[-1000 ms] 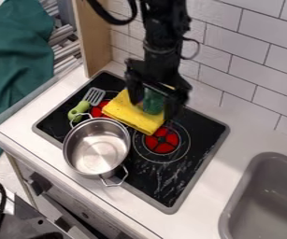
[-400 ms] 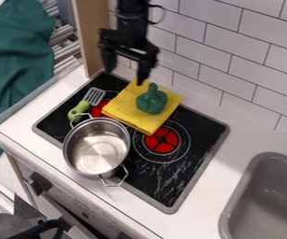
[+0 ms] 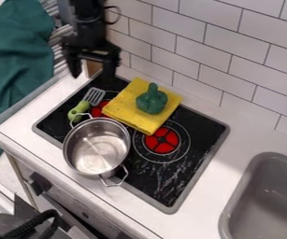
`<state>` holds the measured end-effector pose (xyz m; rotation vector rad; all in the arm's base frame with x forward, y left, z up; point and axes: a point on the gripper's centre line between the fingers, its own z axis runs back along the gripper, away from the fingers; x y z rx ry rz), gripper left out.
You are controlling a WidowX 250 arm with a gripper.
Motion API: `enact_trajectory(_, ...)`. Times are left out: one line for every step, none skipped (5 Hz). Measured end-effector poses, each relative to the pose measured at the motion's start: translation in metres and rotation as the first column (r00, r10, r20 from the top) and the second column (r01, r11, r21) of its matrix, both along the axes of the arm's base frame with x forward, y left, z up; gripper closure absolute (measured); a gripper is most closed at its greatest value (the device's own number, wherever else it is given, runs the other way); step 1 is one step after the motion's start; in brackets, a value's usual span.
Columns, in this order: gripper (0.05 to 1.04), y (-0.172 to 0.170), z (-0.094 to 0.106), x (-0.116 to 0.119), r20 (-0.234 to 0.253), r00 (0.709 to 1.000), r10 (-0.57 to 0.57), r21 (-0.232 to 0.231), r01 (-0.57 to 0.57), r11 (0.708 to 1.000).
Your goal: Move the green spatula to the bottom right corner of the stove
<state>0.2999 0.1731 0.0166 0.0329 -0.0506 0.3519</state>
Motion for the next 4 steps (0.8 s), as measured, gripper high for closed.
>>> enact_trajectory(0.079,0.009,-0.02,-0.007,-0.046,0.999,0.01,-0.022,-0.011,1.0)
enact_trajectory(0.079,0.011,-0.038,-0.006,-0.082,0.997,-0.006,-0.04,0.003,0.999)
enact_trajectory(0.079,0.007,-0.045,-0.007,-0.093,0.995,-0.026,-0.046,0.022,0.999)
enact_trajectory(0.079,0.006,-0.059,-0.012,-0.12,0.992,-0.042,-0.054,0.035,0.998)
